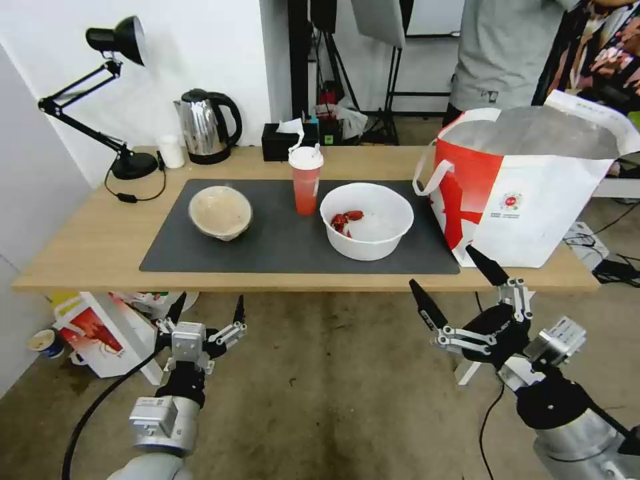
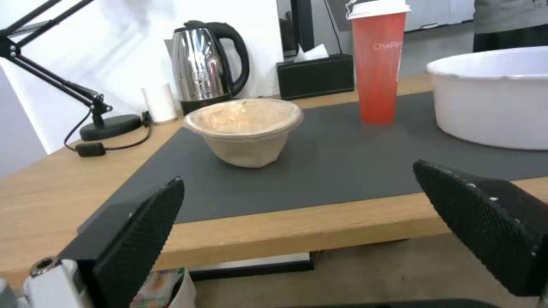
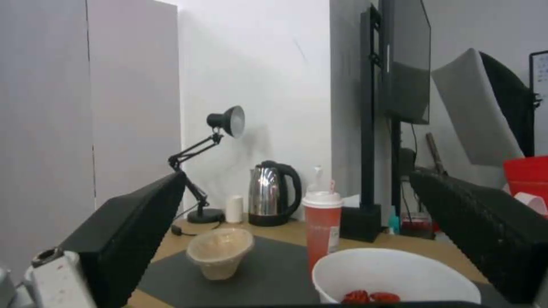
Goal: Pick up the trash from the table and place it into the takeout bag.
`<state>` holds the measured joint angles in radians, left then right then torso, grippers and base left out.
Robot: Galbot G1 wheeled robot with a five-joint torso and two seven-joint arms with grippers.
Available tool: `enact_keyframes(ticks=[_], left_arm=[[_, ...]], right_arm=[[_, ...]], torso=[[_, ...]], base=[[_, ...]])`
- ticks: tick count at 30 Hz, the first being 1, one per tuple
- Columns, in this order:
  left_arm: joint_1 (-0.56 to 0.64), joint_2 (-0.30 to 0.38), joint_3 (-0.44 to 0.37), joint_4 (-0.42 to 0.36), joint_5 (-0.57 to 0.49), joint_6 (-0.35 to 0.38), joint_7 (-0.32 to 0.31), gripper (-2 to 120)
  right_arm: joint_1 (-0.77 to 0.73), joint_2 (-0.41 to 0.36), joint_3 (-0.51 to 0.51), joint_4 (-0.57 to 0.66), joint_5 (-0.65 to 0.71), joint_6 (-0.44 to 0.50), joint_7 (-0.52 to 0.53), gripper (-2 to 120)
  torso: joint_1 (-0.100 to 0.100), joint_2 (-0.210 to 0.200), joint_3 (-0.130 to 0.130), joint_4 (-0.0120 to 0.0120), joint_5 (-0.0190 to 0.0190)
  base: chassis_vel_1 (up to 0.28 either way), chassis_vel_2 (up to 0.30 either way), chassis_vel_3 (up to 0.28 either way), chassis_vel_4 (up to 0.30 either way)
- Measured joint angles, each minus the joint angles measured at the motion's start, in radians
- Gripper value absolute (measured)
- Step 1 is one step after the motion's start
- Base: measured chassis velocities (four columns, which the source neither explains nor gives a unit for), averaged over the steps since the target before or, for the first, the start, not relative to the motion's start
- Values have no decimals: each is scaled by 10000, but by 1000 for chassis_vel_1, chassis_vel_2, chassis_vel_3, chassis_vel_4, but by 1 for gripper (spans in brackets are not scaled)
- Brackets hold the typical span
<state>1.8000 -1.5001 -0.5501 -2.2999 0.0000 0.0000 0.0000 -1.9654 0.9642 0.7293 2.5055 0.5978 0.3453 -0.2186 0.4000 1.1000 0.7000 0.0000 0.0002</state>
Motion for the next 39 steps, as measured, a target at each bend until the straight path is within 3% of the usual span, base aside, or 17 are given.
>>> enact_keyframes(ticks=[7,11,19,22,32,36,37,39], left_arm=[[0,0,1,0,0,0,0,100],[0,1,0,0,0,0,0,100],[0,0,0,0,0,0,0,100],[0,0,0,0,0,0,0,100],[0,0,0,0,0,0,0,100],[0,0,0,0,0,0,0,100],[0,0,0,0,0,0,0,100],[0,0,0,0,0,0,0,100]], right_arm=[[231,-427,210,-76,455,-331,8,100],[1326,-1968,911,-421,1851,-1507,193,100],[2440,-3525,1626,-762,3275,-2717,390,100],[2488,-3586,1650,-781,3334,-2773,402,100],[2604,-3730,1641,-823,3440,-2865,398,100],[3932,-5308,991,-1429,4081,-3453,112,100],[3932,-5308,991,-1429,4081,-3453,112,100],[4554,-6050,684,-1710,4383,-3725,-25,100]], torso=[[-1,1,0,-7,-3],[1,0,1,2,0],[1,-1,1,6,-5],[1,0,1,-3,-1],[0,0,0,-1,-1],[-1,0,1,3,-2],[-1,0,1,3,-2],[-1,0,1,2,-1]], base=[[0,0,0,0],[0,0,0,0],[0,0,0,0],[0,0,0,0],[0,0,0,0],[0,0,0,0],[0,0,0,0],[0,0,0,0]])
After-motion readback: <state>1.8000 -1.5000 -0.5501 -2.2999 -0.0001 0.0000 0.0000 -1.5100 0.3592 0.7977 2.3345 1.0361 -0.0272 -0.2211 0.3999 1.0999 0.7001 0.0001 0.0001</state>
